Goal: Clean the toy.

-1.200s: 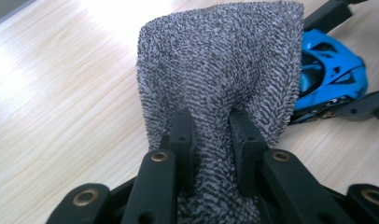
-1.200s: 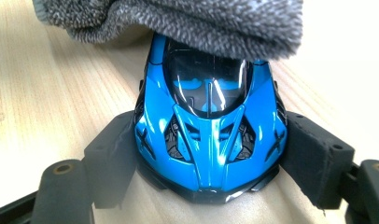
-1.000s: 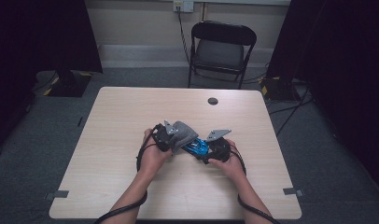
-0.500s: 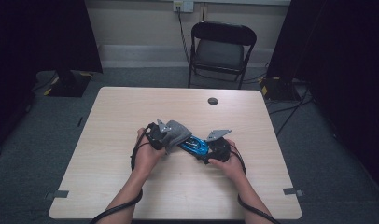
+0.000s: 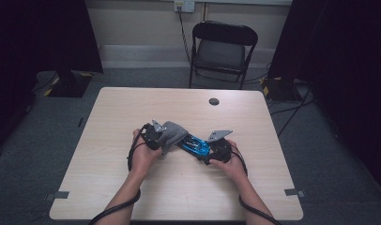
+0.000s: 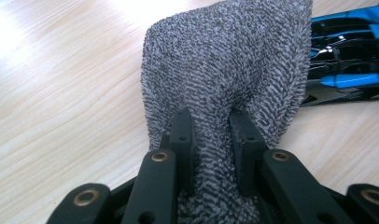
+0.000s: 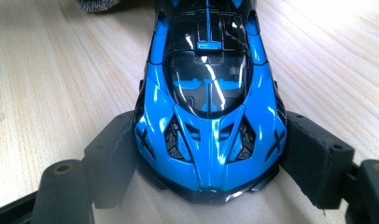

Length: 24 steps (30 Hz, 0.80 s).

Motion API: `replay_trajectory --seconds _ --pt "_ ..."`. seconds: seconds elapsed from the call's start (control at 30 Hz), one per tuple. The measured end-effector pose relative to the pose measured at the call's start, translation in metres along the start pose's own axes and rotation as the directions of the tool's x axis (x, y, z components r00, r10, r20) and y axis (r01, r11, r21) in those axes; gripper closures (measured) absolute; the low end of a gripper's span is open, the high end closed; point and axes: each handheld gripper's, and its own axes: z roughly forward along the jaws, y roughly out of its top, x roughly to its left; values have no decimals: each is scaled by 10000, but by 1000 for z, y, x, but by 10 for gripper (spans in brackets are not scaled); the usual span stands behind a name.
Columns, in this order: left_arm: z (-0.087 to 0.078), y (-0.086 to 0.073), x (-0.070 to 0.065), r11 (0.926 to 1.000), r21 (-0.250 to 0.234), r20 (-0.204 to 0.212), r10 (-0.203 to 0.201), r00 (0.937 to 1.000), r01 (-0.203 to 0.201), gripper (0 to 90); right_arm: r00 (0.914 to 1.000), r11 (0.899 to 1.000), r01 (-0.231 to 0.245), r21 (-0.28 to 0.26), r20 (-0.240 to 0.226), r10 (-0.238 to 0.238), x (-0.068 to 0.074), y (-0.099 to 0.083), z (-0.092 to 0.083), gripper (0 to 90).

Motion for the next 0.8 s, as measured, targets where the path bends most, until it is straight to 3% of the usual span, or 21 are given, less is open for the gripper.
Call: replay_trajectory --seconds 0.8 --pt "-7 -18 18 9994 175 -382 -299 9988 306 744 10000 10000 3 2 1 -3 0 0 0 241"
